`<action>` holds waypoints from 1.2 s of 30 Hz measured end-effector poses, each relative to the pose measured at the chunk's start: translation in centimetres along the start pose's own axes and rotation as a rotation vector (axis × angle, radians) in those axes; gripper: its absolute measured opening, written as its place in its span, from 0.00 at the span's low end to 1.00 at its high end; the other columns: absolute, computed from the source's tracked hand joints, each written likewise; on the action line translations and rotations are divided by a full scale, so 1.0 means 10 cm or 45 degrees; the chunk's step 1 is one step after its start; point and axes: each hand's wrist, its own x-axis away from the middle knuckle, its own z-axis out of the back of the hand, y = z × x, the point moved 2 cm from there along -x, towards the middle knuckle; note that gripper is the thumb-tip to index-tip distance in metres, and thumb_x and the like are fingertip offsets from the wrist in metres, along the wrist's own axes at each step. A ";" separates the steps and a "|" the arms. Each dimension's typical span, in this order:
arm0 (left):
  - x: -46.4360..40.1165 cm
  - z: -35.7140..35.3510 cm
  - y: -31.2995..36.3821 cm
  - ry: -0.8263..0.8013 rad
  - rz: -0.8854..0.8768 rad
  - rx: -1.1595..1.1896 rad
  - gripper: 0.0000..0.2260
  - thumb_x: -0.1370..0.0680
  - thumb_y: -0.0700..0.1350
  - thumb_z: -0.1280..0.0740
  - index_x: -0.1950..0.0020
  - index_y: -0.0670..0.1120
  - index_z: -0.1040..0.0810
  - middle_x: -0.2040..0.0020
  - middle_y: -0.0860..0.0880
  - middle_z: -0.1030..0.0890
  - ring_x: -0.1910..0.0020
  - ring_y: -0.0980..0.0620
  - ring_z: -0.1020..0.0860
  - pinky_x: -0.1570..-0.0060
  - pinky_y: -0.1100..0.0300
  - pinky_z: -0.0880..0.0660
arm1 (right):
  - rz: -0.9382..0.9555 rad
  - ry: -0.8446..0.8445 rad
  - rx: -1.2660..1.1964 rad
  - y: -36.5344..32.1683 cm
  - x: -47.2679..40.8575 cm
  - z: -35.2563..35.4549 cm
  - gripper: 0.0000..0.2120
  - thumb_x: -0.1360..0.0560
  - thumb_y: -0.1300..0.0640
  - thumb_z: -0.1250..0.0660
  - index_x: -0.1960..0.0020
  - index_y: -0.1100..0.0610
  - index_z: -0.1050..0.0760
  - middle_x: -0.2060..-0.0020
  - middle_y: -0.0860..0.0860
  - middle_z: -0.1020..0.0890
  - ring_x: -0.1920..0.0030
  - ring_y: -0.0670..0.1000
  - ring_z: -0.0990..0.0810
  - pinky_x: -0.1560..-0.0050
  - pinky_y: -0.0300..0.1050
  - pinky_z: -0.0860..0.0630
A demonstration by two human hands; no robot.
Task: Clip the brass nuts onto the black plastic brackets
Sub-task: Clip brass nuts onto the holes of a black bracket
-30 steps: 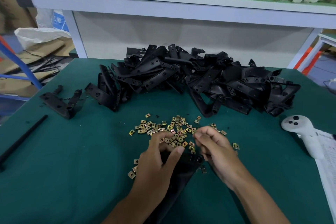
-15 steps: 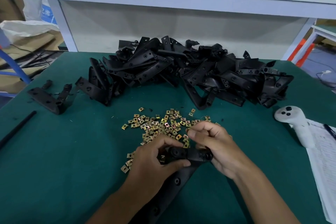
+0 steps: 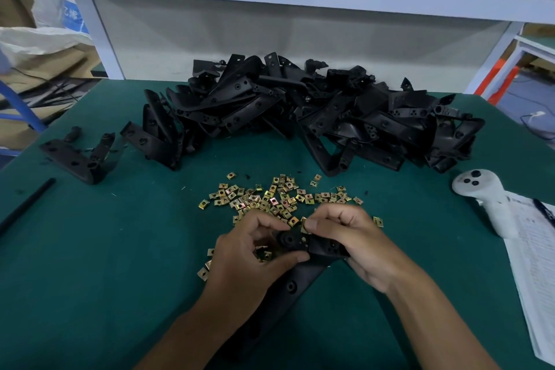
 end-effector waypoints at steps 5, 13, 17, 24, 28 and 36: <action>0.01 -0.01 -0.02 -0.002 -0.004 0.006 0.17 0.35 0.58 0.21 0.52 0.61 0.24 0.57 0.61 0.14 0.57 0.60 0.16 0.59 0.70 0.23 | -0.007 -0.021 0.039 0.00 0.01 0.00 0.04 0.30 0.53 0.25 0.63 0.52 0.17 0.65 0.51 0.19 0.63 0.48 0.21 0.63 0.37 0.25; 0.00 -0.02 0.02 -0.070 -0.008 -0.008 0.19 0.34 0.59 0.24 0.46 0.66 0.23 0.53 0.63 0.15 0.52 0.62 0.17 0.53 0.71 0.24 | -0.002 -0.036 0.092 0.00 0.01 0.02 0.06 0.30 0.53 0.26 0.65 0.50 0.19 0.67 0.49 0.20 0.65 0.46 0.23 0.64 0.38 0.28; -0.01 -0.02 0.05 -0.125 -0.058 -0.054 0.21 0.32 0.59 0.25 0.41 0.70 0.23 0.51 0.64 0.15 0.51 0.63 0.17 0.51 0.71 0.24 | -0.011 -0.047 0.100 0.01 0.01 0.03 0.06 0.30 0.54 0.27 0.66 0.50 0.19 0.68 0.50 0.21 0.65 0.47 0.24 0.65 0.38 0.29; -0.02 0.02 0.11 -0.241 -0.143 -0.144 0.22 0.30 0.57 0.24 0.38 0.69 0.22 0.44 0.70 0.18 0.44 0.67 0.19 0.44 0.72 0.26 | 0.046 -0.178 0.320 -0.05 0.04 0.11 0.08 0.28 0.55 0.29 0.65 0.48 0.20 0.68 0.45 0.19 0.66 0.42 0.23 0.65 0.33 0.29; -0.02 0.03 0.11 -0.283 -0.178 -0.165 0.21 0.30 0.50 0.22 0.37 0.61 0.19 0.43 0.72 0.19 0.43 0.69 0.20 0.43 0.74 0.27 | 0.078 -0.249 0.334 -0.06 0.05 0.13 0.08 0.29 0.52 0.28 0.66 0.48 0.22 0.72 0.41 0.24 0.70 0.38 0.27 0.68 0.29 0.33; -0.03 0.04 0.12 -0.300 -0.128 -0.154 0.25 0.30 0.49 0.21 0.38 0.69 0.22 0.46 0.70 0.18 0.45 0.68 0.19 0.42 0.73 0.28 | 0.081 -0.206 0.231 0.05 0.00 0.04 0.07 0.26 0.56 0.29 0.63 0.49 0.20 0.67 0.48 0.19 0.64 0.45 0.22 0.64 0.36 0.27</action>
